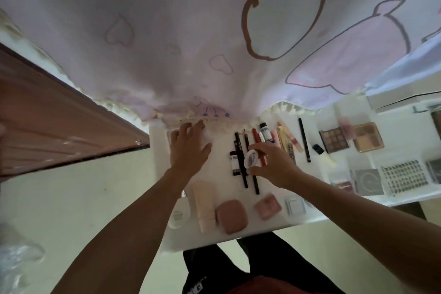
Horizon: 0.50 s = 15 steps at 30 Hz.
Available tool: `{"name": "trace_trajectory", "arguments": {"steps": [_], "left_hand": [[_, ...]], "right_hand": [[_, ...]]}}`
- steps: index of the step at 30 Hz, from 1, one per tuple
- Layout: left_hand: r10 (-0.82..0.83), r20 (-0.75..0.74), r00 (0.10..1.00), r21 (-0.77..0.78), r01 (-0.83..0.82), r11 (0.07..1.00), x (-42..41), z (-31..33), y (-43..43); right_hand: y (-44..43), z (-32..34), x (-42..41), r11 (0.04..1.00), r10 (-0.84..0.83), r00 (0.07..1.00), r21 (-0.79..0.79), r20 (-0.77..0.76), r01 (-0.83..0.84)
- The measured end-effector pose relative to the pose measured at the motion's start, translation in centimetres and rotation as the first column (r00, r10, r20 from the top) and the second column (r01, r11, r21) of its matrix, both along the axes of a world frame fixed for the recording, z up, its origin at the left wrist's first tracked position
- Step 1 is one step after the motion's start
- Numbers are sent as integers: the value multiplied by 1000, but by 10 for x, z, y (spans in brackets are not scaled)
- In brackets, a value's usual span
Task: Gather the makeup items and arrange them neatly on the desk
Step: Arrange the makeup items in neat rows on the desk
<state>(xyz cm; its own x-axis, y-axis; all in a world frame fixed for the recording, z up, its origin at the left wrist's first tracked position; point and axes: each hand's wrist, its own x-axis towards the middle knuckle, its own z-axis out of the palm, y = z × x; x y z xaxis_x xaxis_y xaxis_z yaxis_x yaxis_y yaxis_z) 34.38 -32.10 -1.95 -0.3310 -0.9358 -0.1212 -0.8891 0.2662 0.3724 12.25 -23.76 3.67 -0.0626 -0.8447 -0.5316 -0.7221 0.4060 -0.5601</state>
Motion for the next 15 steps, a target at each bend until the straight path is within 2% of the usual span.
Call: {"name": "trace_trajectory", "arguments": {"steps": [4, 15], "left_hand": [[-43, 134, 990, -65, 53, 997, 5, -3, 3], [66, 120, 991, -62, -59, 996, 3, 1, -5]], "right_hand": [[2, -2, -9, 1000, -18, 1000, 18, 13, 18], [-3, -2, -3, 998, -43, 999, 41, -1, 43]]}}
